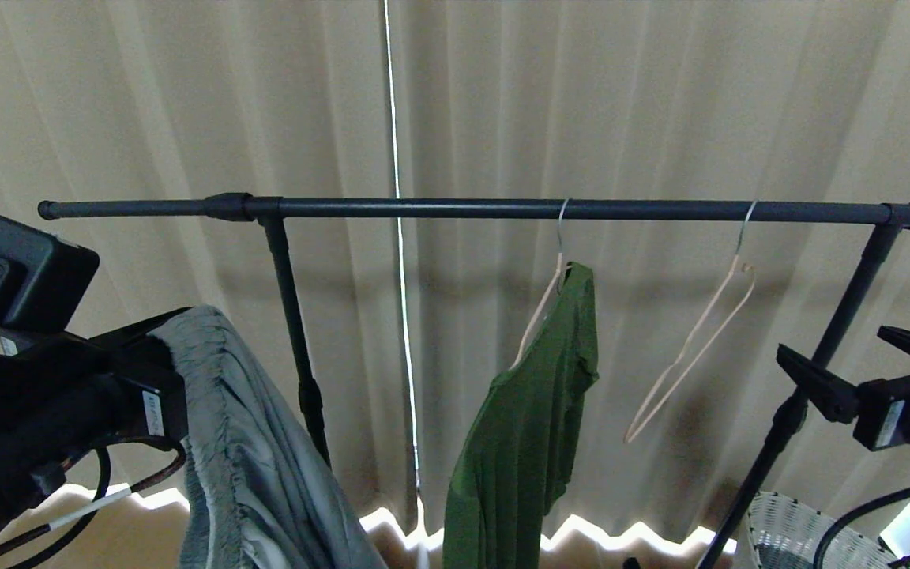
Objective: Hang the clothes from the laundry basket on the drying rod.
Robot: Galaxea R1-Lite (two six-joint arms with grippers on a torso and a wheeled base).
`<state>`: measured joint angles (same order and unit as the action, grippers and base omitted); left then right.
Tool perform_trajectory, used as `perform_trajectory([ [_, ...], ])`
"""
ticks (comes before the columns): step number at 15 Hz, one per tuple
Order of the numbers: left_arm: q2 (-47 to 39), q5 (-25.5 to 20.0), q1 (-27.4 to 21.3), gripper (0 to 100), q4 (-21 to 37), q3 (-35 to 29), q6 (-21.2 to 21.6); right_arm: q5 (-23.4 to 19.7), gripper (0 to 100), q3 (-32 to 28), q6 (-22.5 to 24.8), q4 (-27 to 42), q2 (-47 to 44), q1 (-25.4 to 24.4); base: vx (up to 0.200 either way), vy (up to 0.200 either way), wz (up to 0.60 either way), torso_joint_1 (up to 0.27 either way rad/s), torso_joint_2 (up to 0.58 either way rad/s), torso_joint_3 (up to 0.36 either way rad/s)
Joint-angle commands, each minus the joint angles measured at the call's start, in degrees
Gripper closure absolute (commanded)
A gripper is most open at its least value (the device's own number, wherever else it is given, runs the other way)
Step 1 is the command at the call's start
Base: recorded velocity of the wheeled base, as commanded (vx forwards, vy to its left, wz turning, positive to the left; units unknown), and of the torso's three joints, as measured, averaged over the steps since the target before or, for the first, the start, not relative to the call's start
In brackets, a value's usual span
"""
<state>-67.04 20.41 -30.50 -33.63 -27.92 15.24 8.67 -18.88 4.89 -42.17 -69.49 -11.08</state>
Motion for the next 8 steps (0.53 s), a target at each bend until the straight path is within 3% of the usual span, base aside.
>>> perform_trajectory([
  [1, 0.5, 0.0, 0.0, 100, 0.1, 0.2, 0.0, 0.3, 0, -6.4, -3.5, 1.8, -8.1, -4.5, 0.0, 0.0, 0.0, 0.0, 0.0, 0.0],
  [2, 0.5, 0.0, 0.0, 100, 0.1, 0.2, 0.0, 0.3, 0, -6.4, -3.5, 1.8, -8.1, -4.5, 0.0, 0.0, 0.0, 0.0, 0.0, 0.0],
  [4, 0.2, 0.0, 0.0, 100, 0.1, 1.7, 0.0, 0.6, 0, -13.9, -7.2, 8.7, -12.4, -9.6, 0.0, 0.0, 0.0, 0.0, 0.0, 0.0],
  [8, 0.2, 0.0, 0.0, 100, 0.1, 2.1, 0.0, 1.8, 0, -17.2, -7.2, 12.0, -15.6, -10.0, 0.0, 0.0, 0.0, 0.0, 0.0, 0.0],
])
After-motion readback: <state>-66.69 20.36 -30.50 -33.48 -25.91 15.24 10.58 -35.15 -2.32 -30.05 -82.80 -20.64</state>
